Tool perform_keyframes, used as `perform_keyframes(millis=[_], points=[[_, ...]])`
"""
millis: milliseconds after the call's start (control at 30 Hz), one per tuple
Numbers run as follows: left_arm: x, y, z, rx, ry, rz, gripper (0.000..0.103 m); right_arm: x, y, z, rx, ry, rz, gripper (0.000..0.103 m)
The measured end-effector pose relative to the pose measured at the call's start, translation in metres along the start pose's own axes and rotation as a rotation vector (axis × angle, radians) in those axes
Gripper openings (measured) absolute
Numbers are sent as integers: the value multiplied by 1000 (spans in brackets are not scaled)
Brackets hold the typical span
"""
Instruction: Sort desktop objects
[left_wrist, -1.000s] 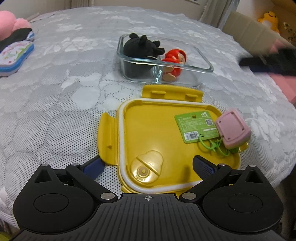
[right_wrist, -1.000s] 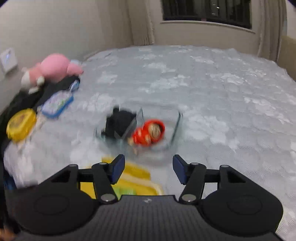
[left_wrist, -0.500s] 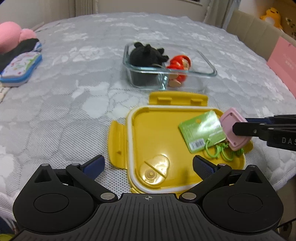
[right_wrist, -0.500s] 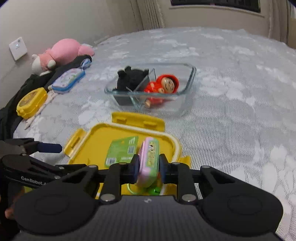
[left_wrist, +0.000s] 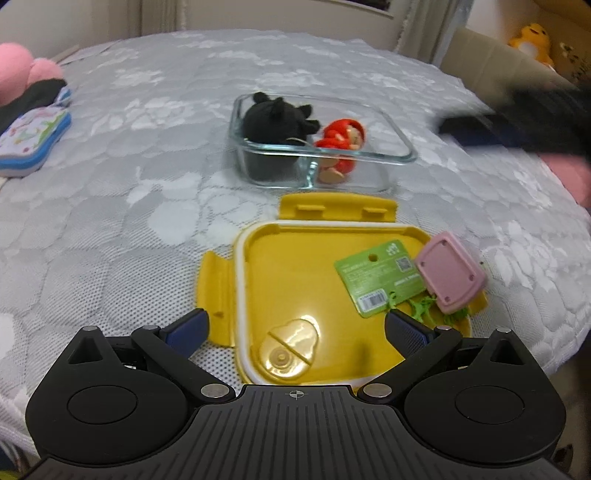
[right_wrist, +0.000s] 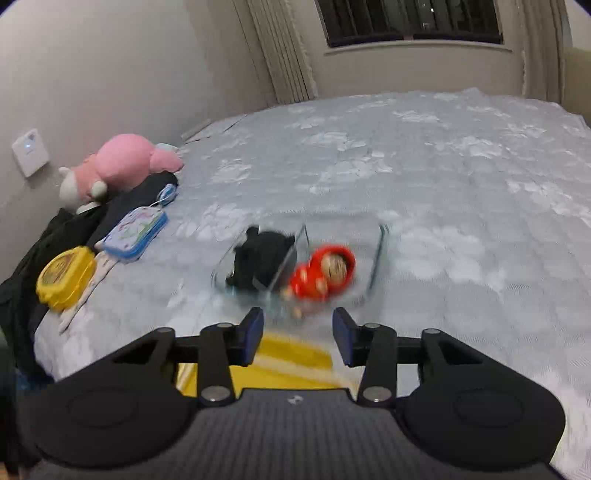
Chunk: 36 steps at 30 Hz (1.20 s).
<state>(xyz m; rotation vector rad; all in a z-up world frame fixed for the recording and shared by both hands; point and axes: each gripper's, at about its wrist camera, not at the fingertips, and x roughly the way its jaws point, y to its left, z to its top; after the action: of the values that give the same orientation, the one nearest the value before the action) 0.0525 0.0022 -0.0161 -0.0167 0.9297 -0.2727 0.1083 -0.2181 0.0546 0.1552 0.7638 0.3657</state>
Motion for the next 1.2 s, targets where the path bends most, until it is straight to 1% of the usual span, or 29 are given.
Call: perform_keyframes(millis=[100,133,200,267,333,367,400,500,600,700,733,767,800,833,867,967,1100,1200], points=[[-2,-1,-2,12,-1,-2,103,47,8,29,-41,52,-92,36],[-3,-1,-2,18,-6,-3,103,63,9,35,-45,77,-127,33],[-7,-1,-2,35,-20,0,103,92,9,43,-50,128,-179,32],[-9,2,-1,42,-30,5,103,113,5,44,-9,180,-180,32],[-8,5,0,31,-30,-2,103,126,-6,44,116,210,-110,34],[-8,7,0,23,-29,-5,103,131,-11,44,174,216,-79,37],[-8,9,1,17,-29,-6,103,133,-11,44,194,202,-84,38],[-10,12,1,14,-34,-3,103,138,-9,45,149,168,-97,38],[-10,14,1,10,-35,3,103,129,-14,43,173,166,-72,38],[-9,14,2,5,-30,2,103,99,-16,36,148,121,-57,38],[-8,14,2,6,-27,2,103,83,-14,30,110,100,-64,41],[-7,13,2,5,-24,2,103,67,-12,23,74,80,-69,47],[-6,12,2,5,-21,0,103,51,-11,15,46,60,-67,51],[-5,10,2,5,-18,-2,103,36,-9,7,21,41,-66,56],[-4,9,2,5,-14,-5,103,22,-9,-2,4,29,-66,59],[-1,1,2,22,-4,0,103,-11,-11,-34,-30,14,-66,59],[1,-9,1,57,7,22,103,-23,-19,-67,6,36,-41,62],[2,-15,1,71,10,29,103,-18,-19,-81,11,62,-22,63]])
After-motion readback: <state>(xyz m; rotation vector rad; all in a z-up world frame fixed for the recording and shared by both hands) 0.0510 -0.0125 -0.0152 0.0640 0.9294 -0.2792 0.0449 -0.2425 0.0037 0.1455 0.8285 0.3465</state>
